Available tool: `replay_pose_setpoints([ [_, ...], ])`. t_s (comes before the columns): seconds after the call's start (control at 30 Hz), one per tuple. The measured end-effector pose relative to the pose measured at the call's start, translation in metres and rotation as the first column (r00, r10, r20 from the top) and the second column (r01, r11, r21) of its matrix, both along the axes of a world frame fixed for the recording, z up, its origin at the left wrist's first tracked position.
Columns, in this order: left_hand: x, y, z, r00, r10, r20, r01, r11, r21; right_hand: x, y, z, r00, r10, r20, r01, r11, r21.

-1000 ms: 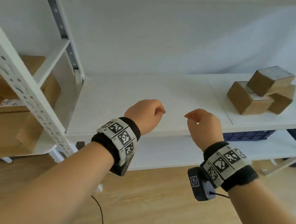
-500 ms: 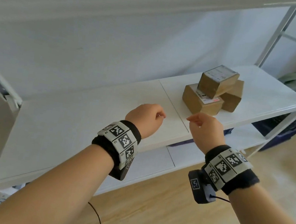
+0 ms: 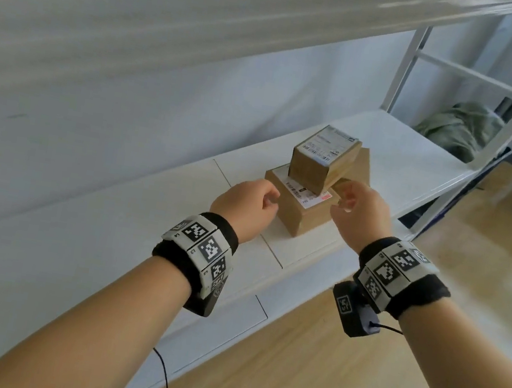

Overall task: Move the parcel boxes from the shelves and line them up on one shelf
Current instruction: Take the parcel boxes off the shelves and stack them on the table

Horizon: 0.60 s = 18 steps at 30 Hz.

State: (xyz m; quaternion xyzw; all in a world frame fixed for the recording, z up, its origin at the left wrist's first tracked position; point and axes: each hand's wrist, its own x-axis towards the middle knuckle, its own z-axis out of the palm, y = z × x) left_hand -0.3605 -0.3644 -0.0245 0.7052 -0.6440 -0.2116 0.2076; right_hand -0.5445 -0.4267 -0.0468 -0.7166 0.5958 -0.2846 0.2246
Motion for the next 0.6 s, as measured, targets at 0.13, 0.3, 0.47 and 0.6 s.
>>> replay_pose_setpoints([
  [0.13, -0.015, -0.035, -0.005, 1.000, 0.016, 0.014, -0.017, 1.000, 0.025, -0.009, -0.053, 0.000, 0.999, -0.008, -0.048, 0.011, 0.998, 0.057],
  [0.3, -0.042, -0.088, -0.014, 0.993, 0.111, 0.026, -0.113, 0.990, 0.082, -0.027, -0.130, -0.003, 0.993, 0.077, -0.085, -0.066, 0.989, 0.135],
  [0.47, -0.071, -0.130, -0.021, 0.973, 0.224, 0.050, -0.229, 0.962, 0.151, -0.038, -0.191, -0.009, 0.966, 0.192, -0.171, -0.160, 0.970, 0.184],
  [0.6, -0.084, -0.144, -0.026, 0.954, 0.294, 0.057, -0.300, 0.938, 0.173, -0.040, -0.210, -0.011, 0.940, 0.297, -0.165, -0.253, 0.936, 0.244],
])
